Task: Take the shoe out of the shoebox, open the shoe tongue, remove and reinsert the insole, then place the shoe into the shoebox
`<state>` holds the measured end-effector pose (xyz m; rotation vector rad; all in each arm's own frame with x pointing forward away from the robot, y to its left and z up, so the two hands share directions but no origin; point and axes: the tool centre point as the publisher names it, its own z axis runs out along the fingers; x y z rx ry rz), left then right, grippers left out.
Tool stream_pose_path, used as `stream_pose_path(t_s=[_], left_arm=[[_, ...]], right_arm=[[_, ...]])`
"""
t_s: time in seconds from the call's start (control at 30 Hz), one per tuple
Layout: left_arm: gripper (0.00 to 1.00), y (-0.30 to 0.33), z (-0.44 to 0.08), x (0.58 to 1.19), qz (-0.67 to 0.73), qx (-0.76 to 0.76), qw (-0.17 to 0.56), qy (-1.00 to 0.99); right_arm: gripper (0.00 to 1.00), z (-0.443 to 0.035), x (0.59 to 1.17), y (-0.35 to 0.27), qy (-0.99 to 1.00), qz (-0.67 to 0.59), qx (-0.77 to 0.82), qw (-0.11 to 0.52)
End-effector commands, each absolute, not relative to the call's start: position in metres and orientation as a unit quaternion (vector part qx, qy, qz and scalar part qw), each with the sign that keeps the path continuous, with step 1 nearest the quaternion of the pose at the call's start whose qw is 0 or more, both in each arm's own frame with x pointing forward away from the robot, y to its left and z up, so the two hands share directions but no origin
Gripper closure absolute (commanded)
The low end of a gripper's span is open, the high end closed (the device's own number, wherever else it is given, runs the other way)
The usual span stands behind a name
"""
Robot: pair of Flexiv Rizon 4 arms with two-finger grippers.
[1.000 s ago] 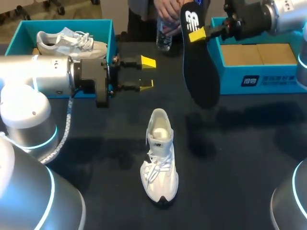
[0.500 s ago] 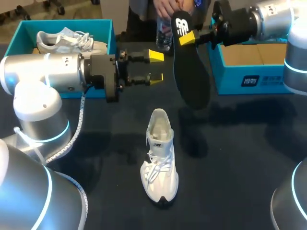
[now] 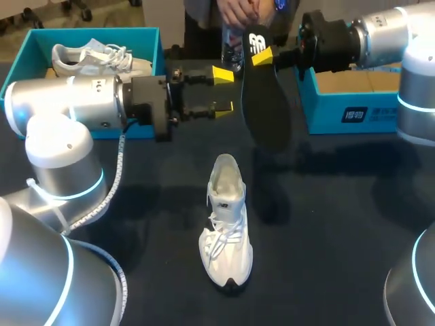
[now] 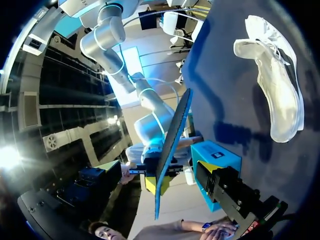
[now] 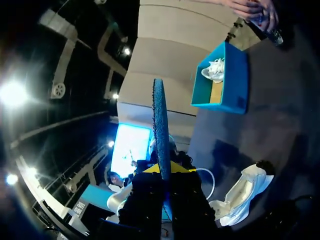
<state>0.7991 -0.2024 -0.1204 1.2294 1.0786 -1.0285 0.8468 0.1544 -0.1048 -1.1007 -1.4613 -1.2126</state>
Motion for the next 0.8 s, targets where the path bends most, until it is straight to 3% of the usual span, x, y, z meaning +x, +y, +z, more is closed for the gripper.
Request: stream_pose_path(t_s=[0.03,0.8], left_arm=[[0.0,-0.211,-0.122,0.805,-0.44,0.525,0.568,0.456],[0.0,-0.241,-0.134,0.823,-0.476,0.536,0.549,0.43]], right_arm=[[1.0,-0.108,0.845,0.157,-0.579,-0.498,-0.461,0.452],[1.0,-0.106,0.856,0.163,-0.579,-0.476,-0.479,0.457]])
